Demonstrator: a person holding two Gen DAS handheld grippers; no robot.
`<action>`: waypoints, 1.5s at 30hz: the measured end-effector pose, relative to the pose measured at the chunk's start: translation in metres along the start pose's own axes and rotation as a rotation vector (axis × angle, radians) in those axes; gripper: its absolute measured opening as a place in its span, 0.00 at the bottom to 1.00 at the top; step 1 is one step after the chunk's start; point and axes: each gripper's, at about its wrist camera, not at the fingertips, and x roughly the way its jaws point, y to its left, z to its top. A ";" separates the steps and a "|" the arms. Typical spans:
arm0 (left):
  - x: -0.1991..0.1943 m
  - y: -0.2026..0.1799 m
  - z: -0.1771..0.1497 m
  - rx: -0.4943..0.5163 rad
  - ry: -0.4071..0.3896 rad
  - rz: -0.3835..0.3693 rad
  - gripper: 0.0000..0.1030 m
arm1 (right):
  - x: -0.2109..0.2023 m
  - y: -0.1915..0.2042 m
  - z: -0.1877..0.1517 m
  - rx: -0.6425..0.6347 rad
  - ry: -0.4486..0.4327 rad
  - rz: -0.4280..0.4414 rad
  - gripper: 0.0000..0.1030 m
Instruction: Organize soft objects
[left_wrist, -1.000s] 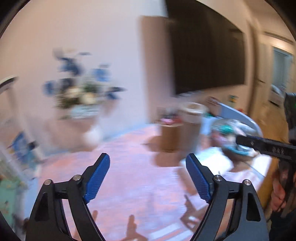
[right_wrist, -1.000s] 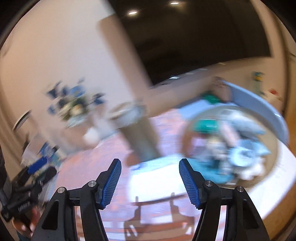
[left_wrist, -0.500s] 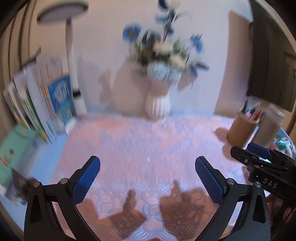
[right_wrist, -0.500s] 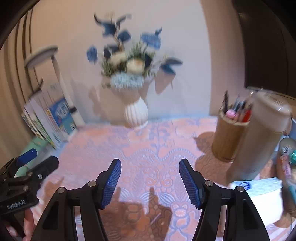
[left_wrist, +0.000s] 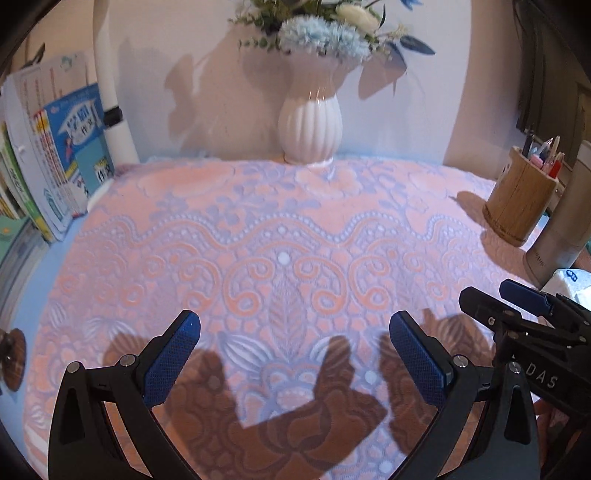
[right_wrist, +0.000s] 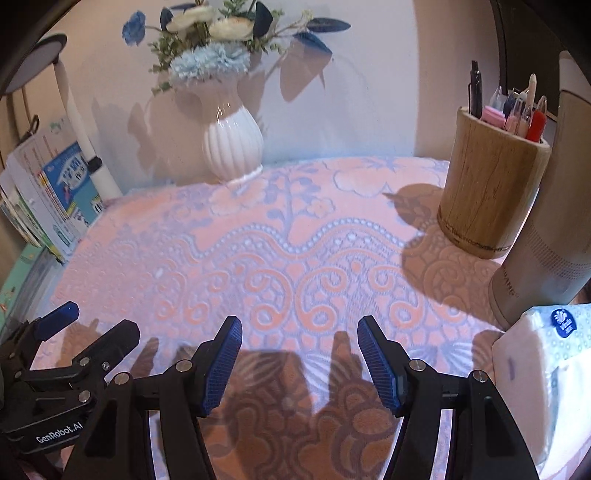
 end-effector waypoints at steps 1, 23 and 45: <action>0.004 0.001 -0.002 -0.005 0.012 -0.001 0.99 | 0.003 0.000 -0.002 0.001 0.008 -0.003 0.62; 0.021 0.008 -0.009 -0.039 0.080 0.029 0.99 | 0.017 -0.002 -0.007 0.010 0.055 -0.048 0.76; 0.010 0.006 -0.009 -0.032 0.011 0.042 0.99 | 0.016 -0.003 -0.007 0.011 0.051 -0.045 0.76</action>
